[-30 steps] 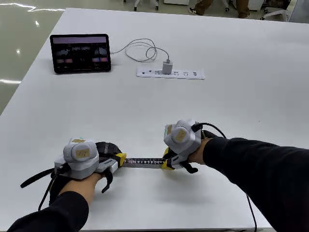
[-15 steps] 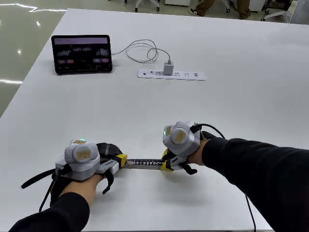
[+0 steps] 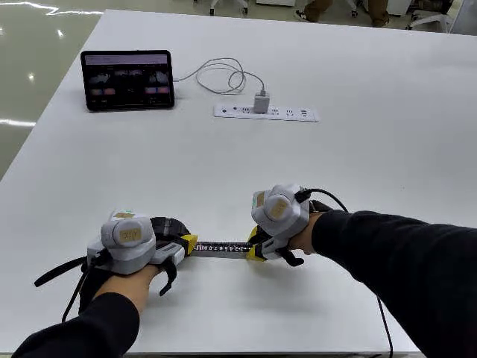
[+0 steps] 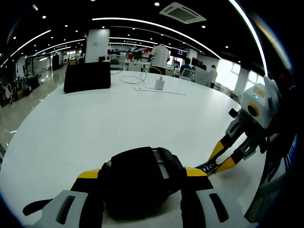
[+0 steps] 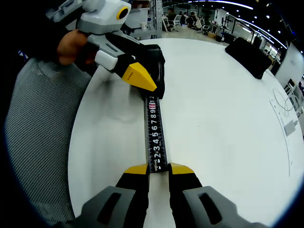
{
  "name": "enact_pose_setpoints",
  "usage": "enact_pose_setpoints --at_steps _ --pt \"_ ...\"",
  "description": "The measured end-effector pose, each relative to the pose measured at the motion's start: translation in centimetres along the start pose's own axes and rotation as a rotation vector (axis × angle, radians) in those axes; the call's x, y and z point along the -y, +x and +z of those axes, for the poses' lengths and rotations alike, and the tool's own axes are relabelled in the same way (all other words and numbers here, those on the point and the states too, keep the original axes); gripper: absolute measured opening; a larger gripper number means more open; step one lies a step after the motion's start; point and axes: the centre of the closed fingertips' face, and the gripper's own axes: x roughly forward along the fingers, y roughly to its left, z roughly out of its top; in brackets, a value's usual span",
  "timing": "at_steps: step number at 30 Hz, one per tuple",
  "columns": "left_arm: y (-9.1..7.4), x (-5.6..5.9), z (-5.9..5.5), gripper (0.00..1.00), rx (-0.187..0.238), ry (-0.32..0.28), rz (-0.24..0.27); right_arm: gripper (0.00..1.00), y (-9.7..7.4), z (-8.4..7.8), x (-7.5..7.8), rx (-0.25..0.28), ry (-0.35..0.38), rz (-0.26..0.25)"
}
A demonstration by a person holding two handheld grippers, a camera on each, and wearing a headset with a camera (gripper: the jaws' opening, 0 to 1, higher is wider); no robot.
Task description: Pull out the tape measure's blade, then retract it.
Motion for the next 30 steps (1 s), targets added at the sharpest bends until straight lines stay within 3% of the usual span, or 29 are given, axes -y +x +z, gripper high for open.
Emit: enact_pose_setpoints --at_steps 18,30 --pt "-0.1 0.0 0.1 0.61 0.015 -0.019 -0.004 0.11 0.3 0.6 0.1 0.028 0.052 -0.017" --pt "-0.1 0.0 0.1 0.6 0.008 -0.016 -0.005 0.11 0.6 1.2 0.1 0.027 0.03 -0.022"
